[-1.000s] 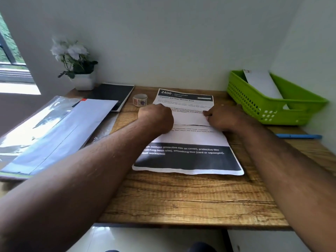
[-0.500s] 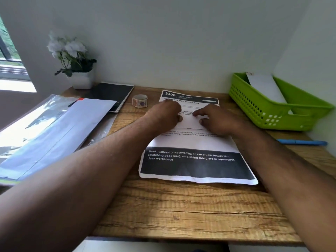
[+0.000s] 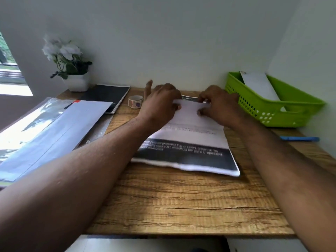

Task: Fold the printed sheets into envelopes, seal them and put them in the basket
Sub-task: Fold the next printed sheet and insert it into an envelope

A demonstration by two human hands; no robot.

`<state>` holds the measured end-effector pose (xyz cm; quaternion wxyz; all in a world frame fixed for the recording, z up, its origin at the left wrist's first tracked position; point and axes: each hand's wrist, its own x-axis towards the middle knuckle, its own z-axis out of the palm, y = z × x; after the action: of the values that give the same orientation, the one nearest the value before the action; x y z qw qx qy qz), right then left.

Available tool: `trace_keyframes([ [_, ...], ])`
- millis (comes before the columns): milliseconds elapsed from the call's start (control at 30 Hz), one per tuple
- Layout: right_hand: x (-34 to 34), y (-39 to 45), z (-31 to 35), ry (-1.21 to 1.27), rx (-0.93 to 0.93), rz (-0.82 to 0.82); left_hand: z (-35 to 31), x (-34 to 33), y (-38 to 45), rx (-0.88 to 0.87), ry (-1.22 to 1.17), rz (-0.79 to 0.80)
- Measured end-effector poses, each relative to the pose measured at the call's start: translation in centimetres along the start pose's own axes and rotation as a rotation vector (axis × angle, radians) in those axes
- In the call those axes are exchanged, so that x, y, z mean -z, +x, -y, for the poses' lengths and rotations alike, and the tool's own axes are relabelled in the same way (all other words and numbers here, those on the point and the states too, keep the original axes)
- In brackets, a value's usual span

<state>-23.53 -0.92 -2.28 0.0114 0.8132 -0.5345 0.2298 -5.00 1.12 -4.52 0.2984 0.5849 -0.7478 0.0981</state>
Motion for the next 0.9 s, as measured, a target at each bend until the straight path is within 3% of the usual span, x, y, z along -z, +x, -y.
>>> trace_keyframes([
  [67,0.1,0.2,0.1,-0.109,0.081,-0.190,-0.2,0.4,0.0,-0.051,0.031,-0.136],
  [133,0.0,0.3,0.0,-0.123,0.139,-0.235,-0.3,0.4,-0.2,-0.074,0.045,-0.140],
  [367,-1.4,0.1,-0.8,-0.038,0.096,0.213,-0.7,-0.4,-0.9,0.129,-0.048,0.328],
  [467,-0.5,-0.3,-0.5,-0.022,0.051,0.344,-1.1,-0.3,-0.8,0.165,-0.058,0.395],
  [633,-0.9,-0.5,0.4,0.012,0.041,0.339,-1.3,-0.9,-0.7,0.189,-0.105,0.334],
  [900,-4.6,-0.5,1.5,-0.002,0.064,0.389,-0.9,-2.6,-0.3,0.170,-0.024,0.530],
])
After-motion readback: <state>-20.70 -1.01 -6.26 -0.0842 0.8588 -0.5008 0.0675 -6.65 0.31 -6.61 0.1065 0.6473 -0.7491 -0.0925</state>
